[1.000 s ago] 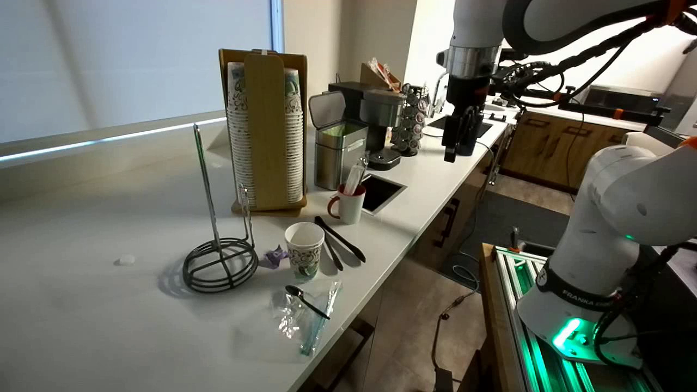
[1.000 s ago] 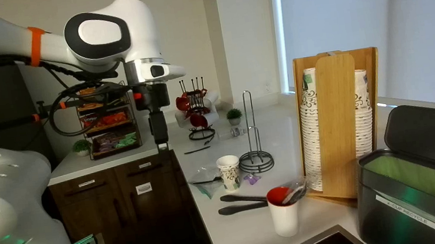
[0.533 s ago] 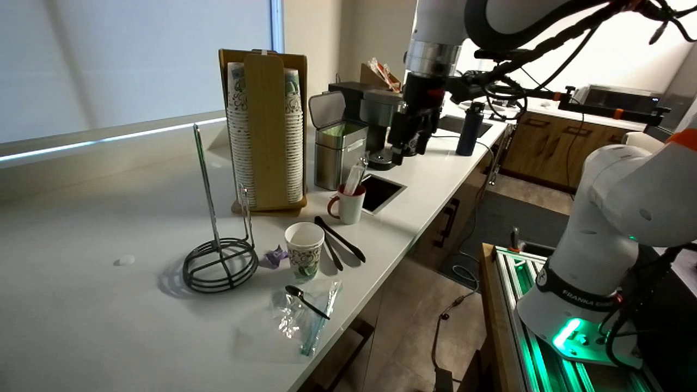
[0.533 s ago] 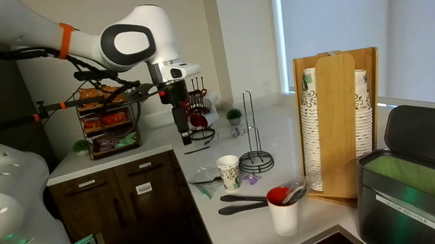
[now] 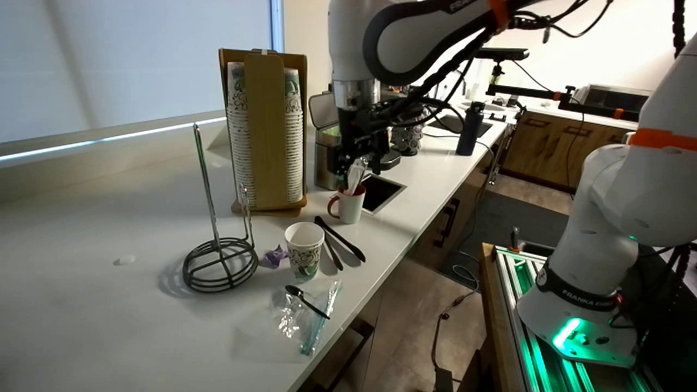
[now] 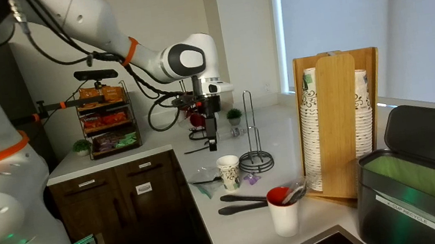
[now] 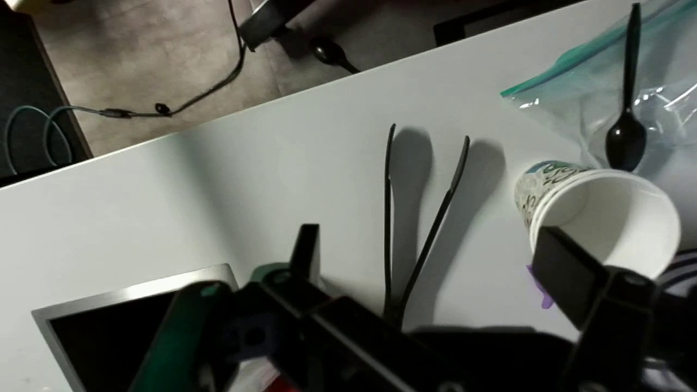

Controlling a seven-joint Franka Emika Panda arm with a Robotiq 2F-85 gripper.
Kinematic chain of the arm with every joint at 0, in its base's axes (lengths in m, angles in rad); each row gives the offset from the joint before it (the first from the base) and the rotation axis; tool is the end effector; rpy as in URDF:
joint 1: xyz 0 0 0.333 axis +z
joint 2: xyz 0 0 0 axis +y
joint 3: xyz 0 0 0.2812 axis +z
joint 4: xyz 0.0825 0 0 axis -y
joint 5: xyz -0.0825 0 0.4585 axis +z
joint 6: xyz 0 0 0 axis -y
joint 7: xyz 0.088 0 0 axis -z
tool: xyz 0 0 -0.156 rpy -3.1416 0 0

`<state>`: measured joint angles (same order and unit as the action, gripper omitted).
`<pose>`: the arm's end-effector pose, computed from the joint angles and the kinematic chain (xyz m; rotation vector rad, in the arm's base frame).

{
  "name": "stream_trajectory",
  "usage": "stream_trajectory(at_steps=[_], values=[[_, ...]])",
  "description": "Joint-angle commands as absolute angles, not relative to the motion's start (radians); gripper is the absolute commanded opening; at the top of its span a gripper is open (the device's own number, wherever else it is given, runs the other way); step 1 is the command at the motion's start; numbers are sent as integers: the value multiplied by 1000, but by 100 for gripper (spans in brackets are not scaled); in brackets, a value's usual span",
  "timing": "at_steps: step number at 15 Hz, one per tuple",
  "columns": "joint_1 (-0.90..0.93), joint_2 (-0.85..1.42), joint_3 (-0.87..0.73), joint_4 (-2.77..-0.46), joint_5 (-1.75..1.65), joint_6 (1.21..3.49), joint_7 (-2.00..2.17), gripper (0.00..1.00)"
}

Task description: Put the cup on the paper towel holder

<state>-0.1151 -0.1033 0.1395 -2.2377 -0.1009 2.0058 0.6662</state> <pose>0.5523 0.0018 0.2801 2.8663 -0.8787 -0.1313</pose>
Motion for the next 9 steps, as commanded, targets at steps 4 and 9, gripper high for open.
stream_trajectory(at_steps=[4, 9], values=[[-34, 42, 76, -2141, -130, 1953, 706, 100], [-29, -18, 61, -2258, -82, 2185, 630, 100]])
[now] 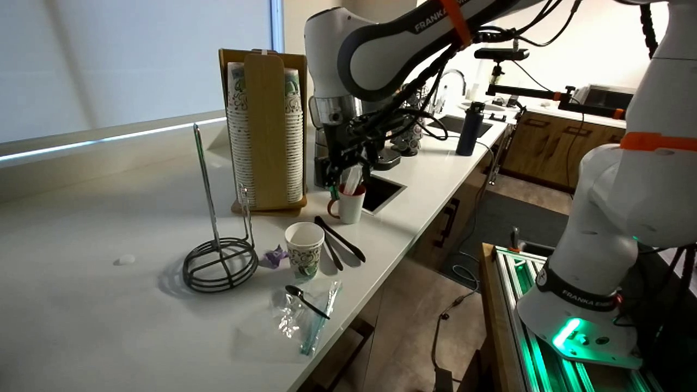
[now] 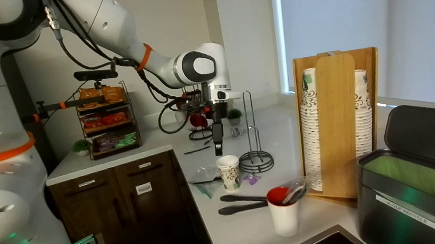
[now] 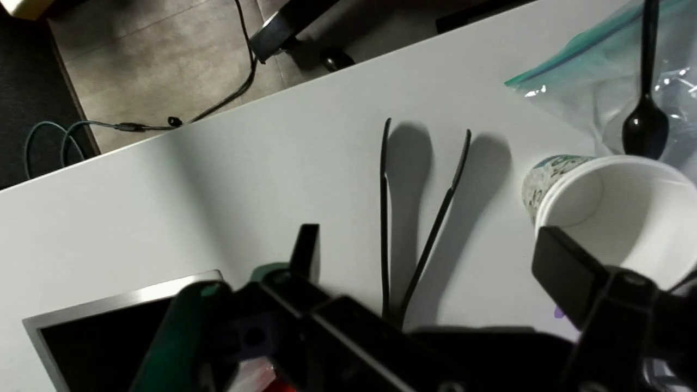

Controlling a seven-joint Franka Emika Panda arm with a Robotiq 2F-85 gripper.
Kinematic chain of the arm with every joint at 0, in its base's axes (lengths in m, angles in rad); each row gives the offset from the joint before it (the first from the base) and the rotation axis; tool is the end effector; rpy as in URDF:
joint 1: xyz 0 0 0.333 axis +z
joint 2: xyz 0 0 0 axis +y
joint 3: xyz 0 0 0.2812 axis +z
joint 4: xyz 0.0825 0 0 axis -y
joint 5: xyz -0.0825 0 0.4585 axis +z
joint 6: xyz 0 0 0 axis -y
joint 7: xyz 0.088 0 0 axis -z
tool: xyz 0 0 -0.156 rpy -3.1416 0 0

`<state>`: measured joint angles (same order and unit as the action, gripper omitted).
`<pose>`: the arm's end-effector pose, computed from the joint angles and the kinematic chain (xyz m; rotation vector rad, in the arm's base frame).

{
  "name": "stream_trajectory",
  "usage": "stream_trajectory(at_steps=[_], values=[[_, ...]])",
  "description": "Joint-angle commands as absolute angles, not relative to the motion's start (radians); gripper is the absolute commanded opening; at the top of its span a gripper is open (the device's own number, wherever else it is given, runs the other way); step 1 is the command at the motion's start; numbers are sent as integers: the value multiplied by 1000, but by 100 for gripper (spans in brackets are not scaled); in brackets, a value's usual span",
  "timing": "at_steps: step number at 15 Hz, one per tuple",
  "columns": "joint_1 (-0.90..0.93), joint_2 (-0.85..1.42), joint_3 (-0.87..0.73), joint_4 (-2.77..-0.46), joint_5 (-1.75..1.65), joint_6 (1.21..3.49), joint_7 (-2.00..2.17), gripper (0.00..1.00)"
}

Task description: Put the cup on the paper towel holder

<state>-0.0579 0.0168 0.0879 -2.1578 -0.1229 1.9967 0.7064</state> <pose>0.5711 0.0043 0.2519 2.8335 -0.9006 -0.1904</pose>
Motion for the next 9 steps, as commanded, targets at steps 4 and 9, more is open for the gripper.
stream_trajectory(at_steps=[4, 9], values=[[-15, 16, 54, -2381, 15, 2494, 421, 100], [7, 62, 77, -2463, 210, 2707, 122, 100]])
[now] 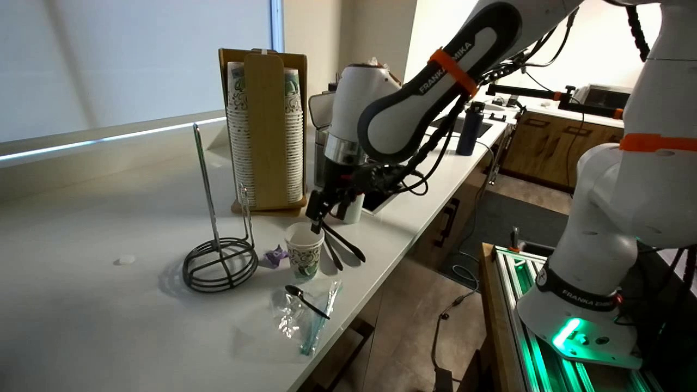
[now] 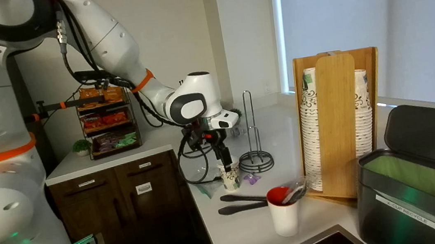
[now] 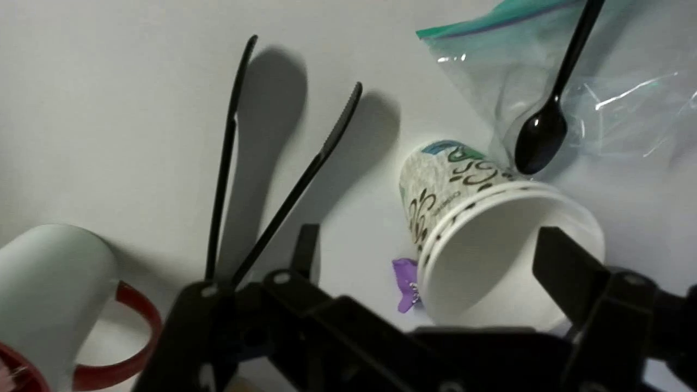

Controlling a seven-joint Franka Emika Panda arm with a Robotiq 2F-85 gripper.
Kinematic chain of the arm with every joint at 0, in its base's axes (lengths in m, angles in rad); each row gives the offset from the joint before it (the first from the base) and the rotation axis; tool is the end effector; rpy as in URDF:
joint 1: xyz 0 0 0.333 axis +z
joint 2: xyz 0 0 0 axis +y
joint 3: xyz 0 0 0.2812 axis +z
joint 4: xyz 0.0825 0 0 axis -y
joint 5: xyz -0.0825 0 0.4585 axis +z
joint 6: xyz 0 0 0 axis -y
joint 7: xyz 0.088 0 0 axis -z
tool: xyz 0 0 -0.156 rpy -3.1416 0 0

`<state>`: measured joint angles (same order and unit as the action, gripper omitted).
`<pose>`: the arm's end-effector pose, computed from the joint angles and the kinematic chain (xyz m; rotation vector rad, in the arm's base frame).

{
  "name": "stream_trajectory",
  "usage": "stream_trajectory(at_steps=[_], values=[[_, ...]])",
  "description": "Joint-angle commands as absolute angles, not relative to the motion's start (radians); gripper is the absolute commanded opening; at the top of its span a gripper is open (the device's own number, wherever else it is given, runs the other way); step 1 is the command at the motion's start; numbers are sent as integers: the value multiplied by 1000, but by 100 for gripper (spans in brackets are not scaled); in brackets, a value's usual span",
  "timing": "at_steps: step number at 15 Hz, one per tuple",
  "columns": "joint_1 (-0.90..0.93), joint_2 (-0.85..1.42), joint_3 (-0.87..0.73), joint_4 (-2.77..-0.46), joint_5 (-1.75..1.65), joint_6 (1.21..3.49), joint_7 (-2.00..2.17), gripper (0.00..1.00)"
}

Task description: Put the cup on the paper towel holder

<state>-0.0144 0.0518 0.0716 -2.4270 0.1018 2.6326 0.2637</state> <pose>0.5540 0.0322 0.1583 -3.0177 0.4437 -0.2171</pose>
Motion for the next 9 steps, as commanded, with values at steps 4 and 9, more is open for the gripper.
stream_trajectory(at_steps=[4, 9], values=[[11, 63, 86, -2470, 325, 2719, 21, 100], [16, 92, 36, -2444, 229, 2666, 266, 100]])
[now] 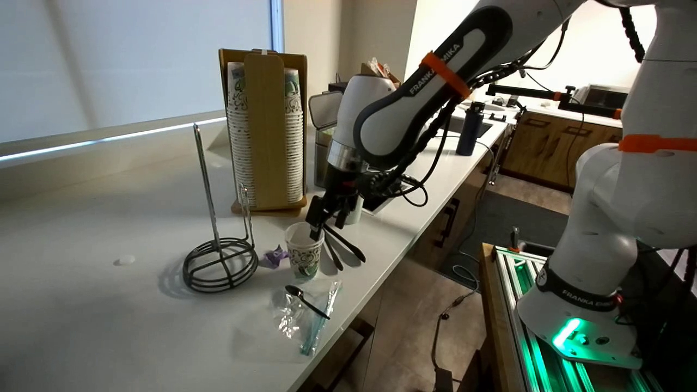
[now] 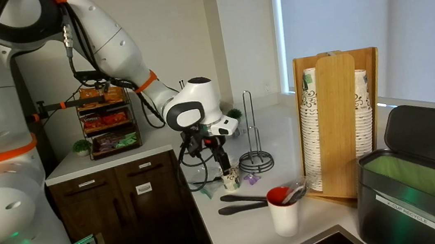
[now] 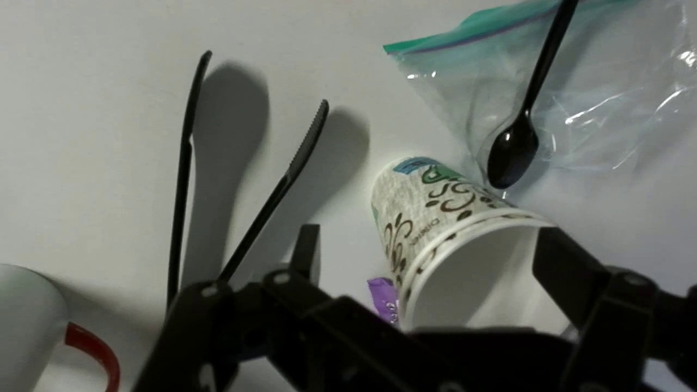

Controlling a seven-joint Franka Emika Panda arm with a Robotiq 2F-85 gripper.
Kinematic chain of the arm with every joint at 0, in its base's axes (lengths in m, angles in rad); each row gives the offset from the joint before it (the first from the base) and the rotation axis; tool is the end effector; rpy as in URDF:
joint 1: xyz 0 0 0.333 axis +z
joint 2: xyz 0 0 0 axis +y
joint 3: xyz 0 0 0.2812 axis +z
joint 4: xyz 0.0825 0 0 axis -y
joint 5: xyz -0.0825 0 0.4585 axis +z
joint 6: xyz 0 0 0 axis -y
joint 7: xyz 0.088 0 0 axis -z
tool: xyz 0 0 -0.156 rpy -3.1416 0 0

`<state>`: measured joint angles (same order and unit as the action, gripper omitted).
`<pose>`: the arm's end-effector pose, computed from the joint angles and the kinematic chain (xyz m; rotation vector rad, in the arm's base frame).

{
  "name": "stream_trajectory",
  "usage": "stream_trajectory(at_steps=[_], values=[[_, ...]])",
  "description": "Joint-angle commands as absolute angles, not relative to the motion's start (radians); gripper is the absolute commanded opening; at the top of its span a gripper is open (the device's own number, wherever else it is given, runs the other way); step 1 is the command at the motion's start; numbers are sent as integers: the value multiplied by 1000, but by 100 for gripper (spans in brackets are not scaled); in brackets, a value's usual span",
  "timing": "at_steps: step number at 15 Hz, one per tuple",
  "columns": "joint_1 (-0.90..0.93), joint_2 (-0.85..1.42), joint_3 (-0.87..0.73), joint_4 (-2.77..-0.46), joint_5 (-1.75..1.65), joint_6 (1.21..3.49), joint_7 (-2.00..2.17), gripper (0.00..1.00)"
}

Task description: Put the cup on the paper towel holder

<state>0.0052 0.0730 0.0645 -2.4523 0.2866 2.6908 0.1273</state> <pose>0.5461 0.0357 0.1414 -2.9333 0.4527 -0.2205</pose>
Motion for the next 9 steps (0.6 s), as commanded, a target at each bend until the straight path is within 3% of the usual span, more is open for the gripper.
stream_trajectory(at_steps=[1, 2, 3, 4, 9], values=[[20, 105, 29, -2434, 204, 2662, 310, 100], [28, 124, 22, -2414, 163, 2652, 363, 100], [34, 140, 22, -2393, 141, 2635, 391, 93], [44, 156, 20, -2366, 105, 2614, 431, 75], [91, 209, 15, -2254, 17, 2490, 541, 35]])
